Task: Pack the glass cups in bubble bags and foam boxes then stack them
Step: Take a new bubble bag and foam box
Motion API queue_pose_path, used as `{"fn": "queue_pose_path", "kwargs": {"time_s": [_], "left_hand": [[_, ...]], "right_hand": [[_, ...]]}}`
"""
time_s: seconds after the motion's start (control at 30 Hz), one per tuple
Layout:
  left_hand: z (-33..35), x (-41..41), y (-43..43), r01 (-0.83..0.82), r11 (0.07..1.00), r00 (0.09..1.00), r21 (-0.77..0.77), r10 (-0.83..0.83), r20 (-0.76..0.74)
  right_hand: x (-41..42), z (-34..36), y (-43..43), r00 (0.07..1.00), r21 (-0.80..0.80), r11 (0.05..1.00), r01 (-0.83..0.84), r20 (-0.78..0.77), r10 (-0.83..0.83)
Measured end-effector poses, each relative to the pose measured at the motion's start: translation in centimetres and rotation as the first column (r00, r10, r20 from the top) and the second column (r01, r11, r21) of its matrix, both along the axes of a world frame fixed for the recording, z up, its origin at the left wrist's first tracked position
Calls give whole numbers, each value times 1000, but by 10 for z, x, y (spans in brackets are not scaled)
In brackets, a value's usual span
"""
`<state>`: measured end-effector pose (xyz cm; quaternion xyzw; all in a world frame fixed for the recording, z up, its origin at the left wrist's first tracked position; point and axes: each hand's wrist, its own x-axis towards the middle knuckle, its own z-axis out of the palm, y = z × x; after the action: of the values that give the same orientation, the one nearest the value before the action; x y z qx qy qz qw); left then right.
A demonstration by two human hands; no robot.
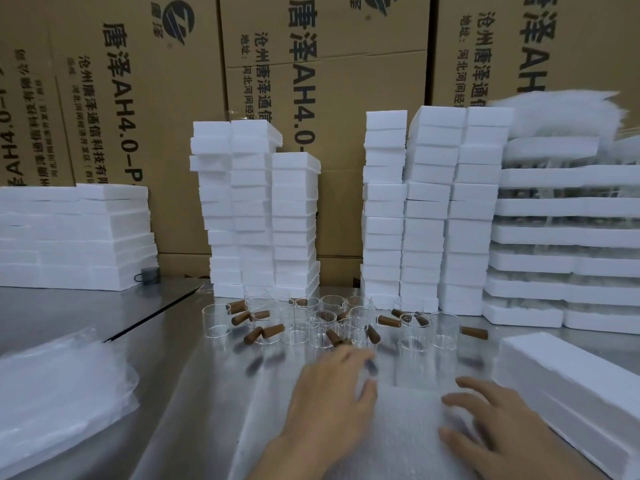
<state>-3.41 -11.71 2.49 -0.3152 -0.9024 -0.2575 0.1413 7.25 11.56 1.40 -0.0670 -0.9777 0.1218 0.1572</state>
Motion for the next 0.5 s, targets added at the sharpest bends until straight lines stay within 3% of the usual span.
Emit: {"fn": "queue_pose_path", "kwargs": {"time_s": [0.1,0.13,0.3,0.4,0.5], "left_hand": [[-10,5,4,129,946,984,-299,-86,153],[-11,6,4,138,935,981,-328,-83,174],[-7,11,16,88,970,994,-225,-73,77],[-18,17,32,144,938,986,-315,-111,122],[-24,17,37,198,904,972,-379,-131,196]], "right_hand": [[3,0,3,1000,-58,998,-8,12,9],[3,2,4,1000,-33,999,-21,8,22],[0,4,-6,985,-100,982,-163,-71,156],[-6,-5,-18,973,-88,969,-229,16,231],[-15,-13,-21,951,25,961,-274,155,267]]}}
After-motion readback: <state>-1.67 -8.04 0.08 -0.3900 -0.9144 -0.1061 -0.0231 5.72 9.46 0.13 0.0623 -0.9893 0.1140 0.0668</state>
